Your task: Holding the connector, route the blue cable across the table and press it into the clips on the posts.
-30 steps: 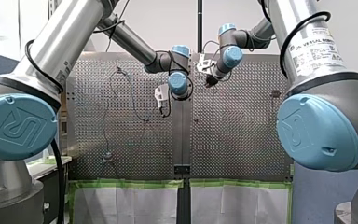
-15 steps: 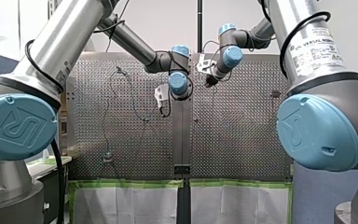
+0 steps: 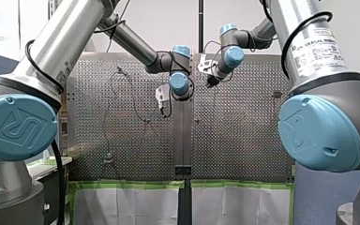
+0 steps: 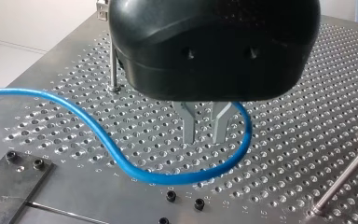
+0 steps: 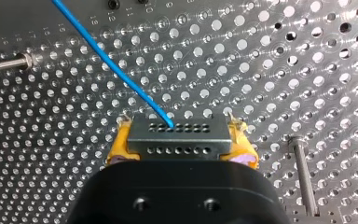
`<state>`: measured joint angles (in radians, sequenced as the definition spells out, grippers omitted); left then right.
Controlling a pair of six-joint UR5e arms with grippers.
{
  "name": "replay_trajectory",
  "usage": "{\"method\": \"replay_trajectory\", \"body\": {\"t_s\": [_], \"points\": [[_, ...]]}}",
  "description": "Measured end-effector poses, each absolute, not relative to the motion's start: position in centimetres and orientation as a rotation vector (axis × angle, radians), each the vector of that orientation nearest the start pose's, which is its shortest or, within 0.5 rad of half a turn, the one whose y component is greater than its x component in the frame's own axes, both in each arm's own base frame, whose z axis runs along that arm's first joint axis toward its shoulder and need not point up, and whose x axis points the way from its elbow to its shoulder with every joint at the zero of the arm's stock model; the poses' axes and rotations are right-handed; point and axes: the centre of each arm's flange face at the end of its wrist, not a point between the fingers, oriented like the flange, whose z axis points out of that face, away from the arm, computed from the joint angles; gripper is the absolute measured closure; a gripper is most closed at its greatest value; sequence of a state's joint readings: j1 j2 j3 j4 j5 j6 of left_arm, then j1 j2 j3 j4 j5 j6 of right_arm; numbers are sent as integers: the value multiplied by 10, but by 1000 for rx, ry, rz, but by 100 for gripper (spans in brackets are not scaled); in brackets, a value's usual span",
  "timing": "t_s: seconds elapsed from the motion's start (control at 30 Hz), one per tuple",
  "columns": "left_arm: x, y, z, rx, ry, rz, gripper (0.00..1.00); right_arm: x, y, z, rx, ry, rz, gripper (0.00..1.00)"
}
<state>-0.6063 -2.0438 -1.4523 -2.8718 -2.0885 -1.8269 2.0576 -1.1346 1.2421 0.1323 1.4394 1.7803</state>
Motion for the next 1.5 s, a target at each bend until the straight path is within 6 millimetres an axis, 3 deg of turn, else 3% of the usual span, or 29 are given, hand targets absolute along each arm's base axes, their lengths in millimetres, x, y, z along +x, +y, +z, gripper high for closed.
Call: {"method": "replay_trajectory", "body": {"t_s": [1.07,1.1,1.17,1.33,1.5], "points": [[477,-433,297,-104,1647,-229,79,429,-499,385,-2381,1615,-2119,100],[477,-434,297,-103,1648,-228,85,429,-499,385,-2381,1615,-2119,100],[476,-437,295,-94,1654,-219,85,429,-499,384,-2382,1616,-2118,100],[464,-451,292,-62,1677,-180,85,427,-501,358,-2447,1649,-2024,100],[457,-451,290,-64,1702,-133,85,428,-505,333,-2527,1637,-1954,100]]}}
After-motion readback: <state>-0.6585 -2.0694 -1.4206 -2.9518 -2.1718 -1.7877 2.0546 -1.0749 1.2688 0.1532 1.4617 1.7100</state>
